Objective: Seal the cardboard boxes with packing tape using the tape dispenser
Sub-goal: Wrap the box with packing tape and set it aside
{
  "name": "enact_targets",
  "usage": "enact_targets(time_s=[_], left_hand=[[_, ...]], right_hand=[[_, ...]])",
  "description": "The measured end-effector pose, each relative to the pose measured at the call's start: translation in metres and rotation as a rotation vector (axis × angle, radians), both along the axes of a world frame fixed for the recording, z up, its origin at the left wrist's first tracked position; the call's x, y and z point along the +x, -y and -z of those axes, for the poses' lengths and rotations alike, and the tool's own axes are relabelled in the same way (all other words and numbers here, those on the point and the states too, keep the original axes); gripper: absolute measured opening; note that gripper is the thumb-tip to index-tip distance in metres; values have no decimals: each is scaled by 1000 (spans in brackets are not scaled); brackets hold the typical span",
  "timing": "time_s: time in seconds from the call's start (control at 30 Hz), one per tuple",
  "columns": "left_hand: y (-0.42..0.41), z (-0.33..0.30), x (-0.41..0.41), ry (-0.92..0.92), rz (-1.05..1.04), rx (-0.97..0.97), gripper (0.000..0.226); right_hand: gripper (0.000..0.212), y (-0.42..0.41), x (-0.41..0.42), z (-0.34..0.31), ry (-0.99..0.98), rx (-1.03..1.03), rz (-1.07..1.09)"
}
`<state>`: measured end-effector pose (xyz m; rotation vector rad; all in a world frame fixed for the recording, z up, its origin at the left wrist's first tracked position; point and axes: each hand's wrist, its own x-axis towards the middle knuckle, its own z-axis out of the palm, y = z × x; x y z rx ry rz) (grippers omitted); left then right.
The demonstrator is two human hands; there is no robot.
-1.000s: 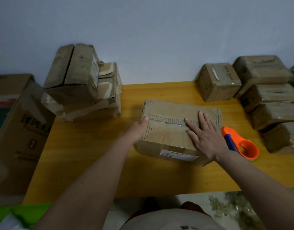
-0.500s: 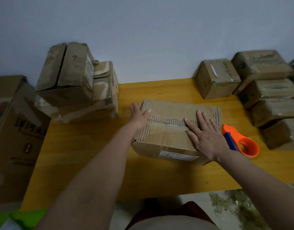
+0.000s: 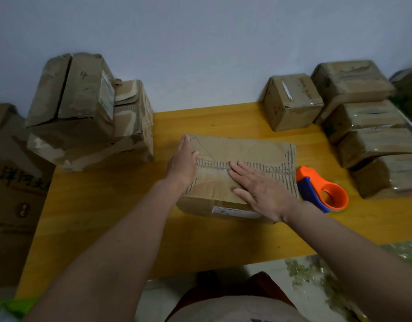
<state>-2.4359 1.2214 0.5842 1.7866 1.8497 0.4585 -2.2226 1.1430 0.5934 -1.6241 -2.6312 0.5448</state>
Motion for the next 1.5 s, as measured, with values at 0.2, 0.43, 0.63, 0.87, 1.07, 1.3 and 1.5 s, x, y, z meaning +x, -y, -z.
enact_targets(time_s=[0.2,0.43,0.63,0.87,1.07,1.3,1.5], left_hand=[[-2,1,0,-40,83,43,60],[-18,-7,6,-365,174,-4,65],[34,-4,88,-599,403,-71,100],[98,-8,153,-588,551,-87,126],[71,-21,128,-729,776,-162,101],[68,-18,121,-676,637,-104,104],[87,-1,173,-492,440,164,77]], right_hand=[[65,14,43,8,36,127,346],[60,0,27,8,-667,-82,1032],[73,9,20,5,-1090,-176,1226],[37,-24,70,-8,-610,-98,963],[25,-12,94,-8,-628,-127,932],[32,-6,101,1,-910,-267,788],[12,-5,160,43,-368,-234,953]])
